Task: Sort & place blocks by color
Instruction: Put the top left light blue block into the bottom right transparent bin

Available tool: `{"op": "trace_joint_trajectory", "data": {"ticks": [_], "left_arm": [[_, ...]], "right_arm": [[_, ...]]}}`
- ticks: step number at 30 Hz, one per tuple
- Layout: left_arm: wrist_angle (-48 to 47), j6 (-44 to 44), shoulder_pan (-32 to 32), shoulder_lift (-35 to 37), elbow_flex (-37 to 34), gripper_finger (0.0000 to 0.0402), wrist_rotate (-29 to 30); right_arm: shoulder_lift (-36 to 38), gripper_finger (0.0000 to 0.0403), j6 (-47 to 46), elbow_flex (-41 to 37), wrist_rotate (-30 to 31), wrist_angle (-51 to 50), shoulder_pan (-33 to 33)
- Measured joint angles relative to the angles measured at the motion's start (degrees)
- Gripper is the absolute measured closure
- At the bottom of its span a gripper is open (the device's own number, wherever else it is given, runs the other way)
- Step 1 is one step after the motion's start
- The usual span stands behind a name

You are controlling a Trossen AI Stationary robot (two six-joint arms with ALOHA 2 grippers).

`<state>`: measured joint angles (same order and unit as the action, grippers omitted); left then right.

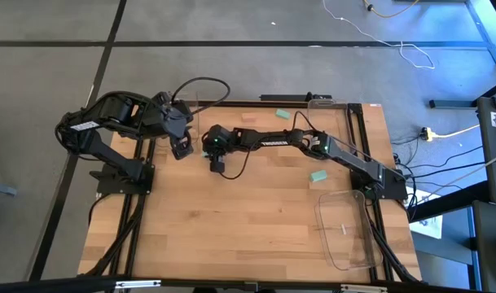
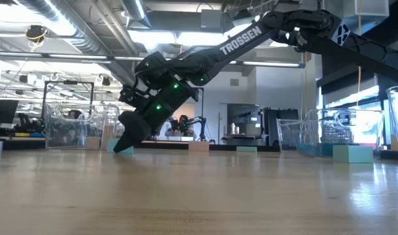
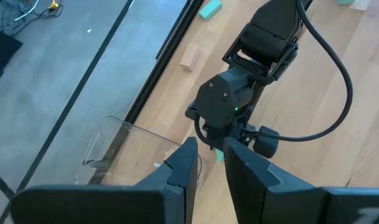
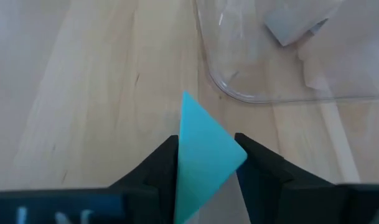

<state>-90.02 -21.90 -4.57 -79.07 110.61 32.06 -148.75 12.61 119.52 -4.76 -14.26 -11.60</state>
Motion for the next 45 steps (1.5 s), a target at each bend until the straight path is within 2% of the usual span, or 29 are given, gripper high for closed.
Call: {"op": "trace_joint_trajectory", "data": {"ticks": [9,18,22,31,39,45], "left_arm": [[0.00,-0.01,0.01,0.00,0.00,0.0330,-0.01],[0.00,0.02,-0.10,0.00,0.00,0.0330,-0.29],[0.00,2.81,-0.10,0.00,0.00,0.0330,-3.55],[-0.02,6.02,-0.91,0.02,0.00,0.0330,-9.81],[0.00,6.09,-4.89,0.18,0.00,0.0330,-10.38],[0.00,5.75,-8.60,0.35,0.00,0.0330,-10.35]], "right_arm": [[1.26,0.0274,-2.03,0.19,0.16,-4.12,0.13],[1.56,0.0274,-3.38,10.36,1.07,-24.85,2.97],[1.85,0.0274,-3.55,15.52,6.50,-33.15,4.76],[5.78,0.0274,-7.92,15.30,16.78,-42.60,7.78],[10.10,0.0274,-16.36,15.43,28.84,-57.09,11.79],[14.64,0.0274,-25.45,15.43,35.11,-69.71,16.09]]}}
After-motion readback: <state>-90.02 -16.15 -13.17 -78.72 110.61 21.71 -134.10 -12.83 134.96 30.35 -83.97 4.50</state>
